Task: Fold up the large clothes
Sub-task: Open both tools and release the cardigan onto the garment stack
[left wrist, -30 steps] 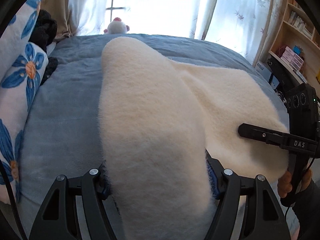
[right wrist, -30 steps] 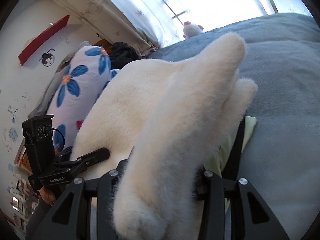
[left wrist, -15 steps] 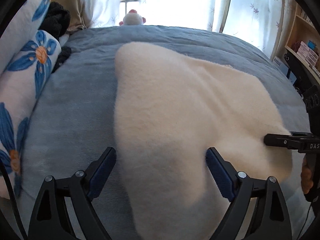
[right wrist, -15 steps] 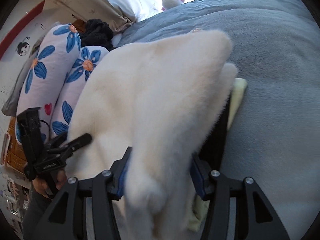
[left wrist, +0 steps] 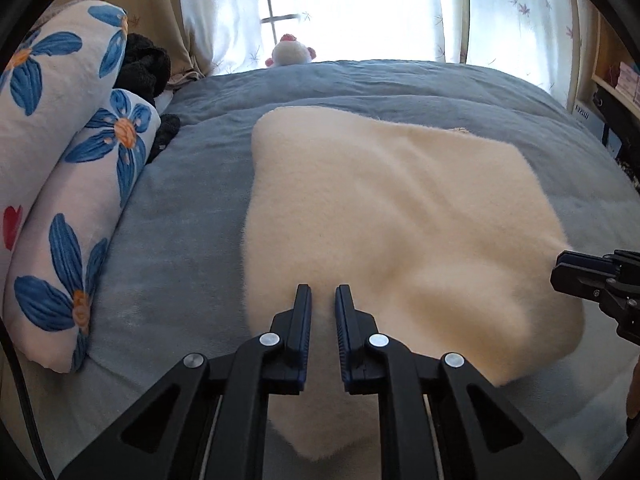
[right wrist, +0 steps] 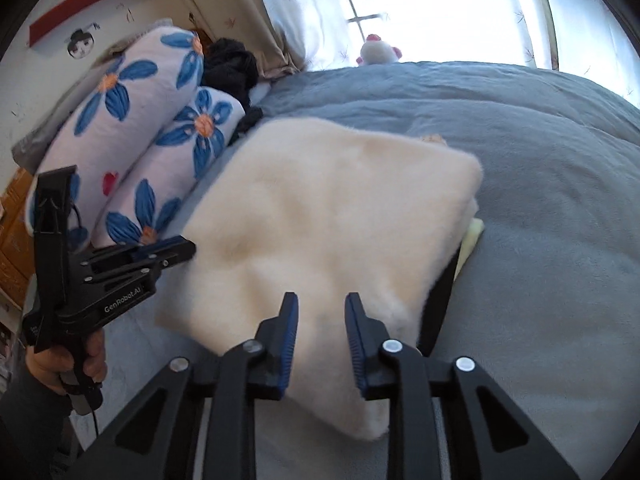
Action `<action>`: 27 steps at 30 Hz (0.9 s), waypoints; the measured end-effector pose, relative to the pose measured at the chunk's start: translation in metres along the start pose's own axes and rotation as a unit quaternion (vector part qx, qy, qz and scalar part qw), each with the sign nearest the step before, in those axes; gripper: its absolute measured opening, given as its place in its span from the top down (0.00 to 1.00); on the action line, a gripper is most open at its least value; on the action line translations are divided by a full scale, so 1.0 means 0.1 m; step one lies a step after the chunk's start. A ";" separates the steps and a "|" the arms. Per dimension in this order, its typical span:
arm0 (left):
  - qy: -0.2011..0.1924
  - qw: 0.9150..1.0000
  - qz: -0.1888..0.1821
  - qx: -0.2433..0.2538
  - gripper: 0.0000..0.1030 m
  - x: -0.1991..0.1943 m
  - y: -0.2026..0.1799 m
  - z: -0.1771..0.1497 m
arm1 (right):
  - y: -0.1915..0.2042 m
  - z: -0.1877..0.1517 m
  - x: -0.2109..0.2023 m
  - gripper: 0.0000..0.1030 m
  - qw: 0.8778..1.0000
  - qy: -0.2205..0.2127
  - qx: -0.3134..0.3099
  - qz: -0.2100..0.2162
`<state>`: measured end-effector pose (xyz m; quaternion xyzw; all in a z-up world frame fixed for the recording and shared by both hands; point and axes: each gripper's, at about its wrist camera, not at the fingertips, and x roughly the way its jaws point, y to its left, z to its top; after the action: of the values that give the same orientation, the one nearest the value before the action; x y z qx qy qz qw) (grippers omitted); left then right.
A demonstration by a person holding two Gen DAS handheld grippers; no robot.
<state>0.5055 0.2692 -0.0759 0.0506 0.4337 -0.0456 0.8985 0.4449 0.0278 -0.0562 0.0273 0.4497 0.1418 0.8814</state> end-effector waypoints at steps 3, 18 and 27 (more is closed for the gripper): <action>0.016 1.000 0.007 -0.009 0.89 0.08 0.04 -0.05 | -0.13 -0.10 0.10 1.00 0.999 0.012 0.005 -0.032; 0.011 0.999 -0.004 -0.052 0.47 -0.51 -0.12 -0.18 | -0.15 -0.25 -0.62 0.97 0.999 0.036 0.022 -0.006; -0.031 0.999 -0.022 -0.030 0.19 -1.83 -0.55 -0.27 | -0.04 -0.46 -1.92 0.63 0.999 0.004 0.020 -0.045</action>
<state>0.3646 0.2256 0.0482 0.0127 0.4081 -0.0545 0.9112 0.3024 -0.0318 0.0663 0.0239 0.4562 0.0931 0.8847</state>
